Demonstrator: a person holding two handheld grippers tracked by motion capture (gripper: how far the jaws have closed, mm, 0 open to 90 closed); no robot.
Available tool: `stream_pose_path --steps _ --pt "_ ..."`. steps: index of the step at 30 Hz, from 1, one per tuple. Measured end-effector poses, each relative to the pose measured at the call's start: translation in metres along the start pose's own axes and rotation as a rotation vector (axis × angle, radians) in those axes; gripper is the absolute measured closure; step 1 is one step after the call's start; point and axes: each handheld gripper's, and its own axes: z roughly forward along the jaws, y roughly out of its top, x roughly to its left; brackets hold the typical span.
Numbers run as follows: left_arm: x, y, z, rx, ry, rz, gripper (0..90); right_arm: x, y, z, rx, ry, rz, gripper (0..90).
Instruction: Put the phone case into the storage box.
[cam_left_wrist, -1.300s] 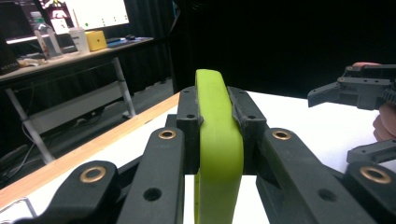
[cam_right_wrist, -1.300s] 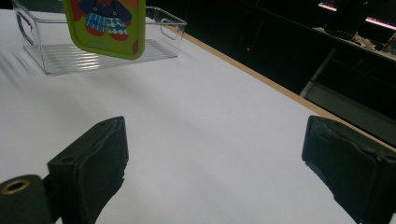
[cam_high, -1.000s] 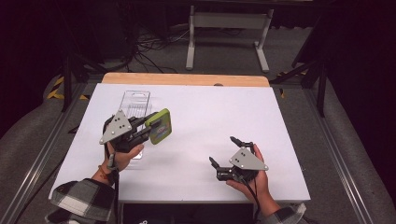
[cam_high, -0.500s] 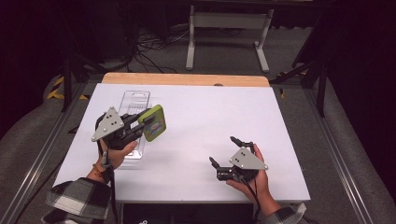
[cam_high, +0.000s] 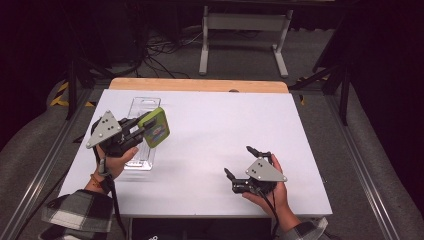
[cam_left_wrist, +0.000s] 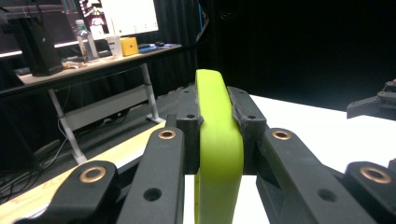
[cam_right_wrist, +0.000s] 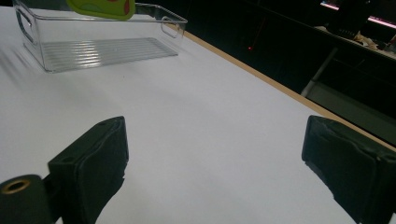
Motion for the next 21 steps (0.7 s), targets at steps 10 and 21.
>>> stream_pose_path --steps 10,21 --pt "0.007 -0.002 -0.005 0.016 0.017 0.002 77.2 0.000 0.000 0.000 0.002 0.008 -0.005 7.8" --pt "0.014 -0.004 -0.011 0.019 0.047 0.004 77.2 0.001 0.000 0.000 0.000 0.008 -0.011 7.8"
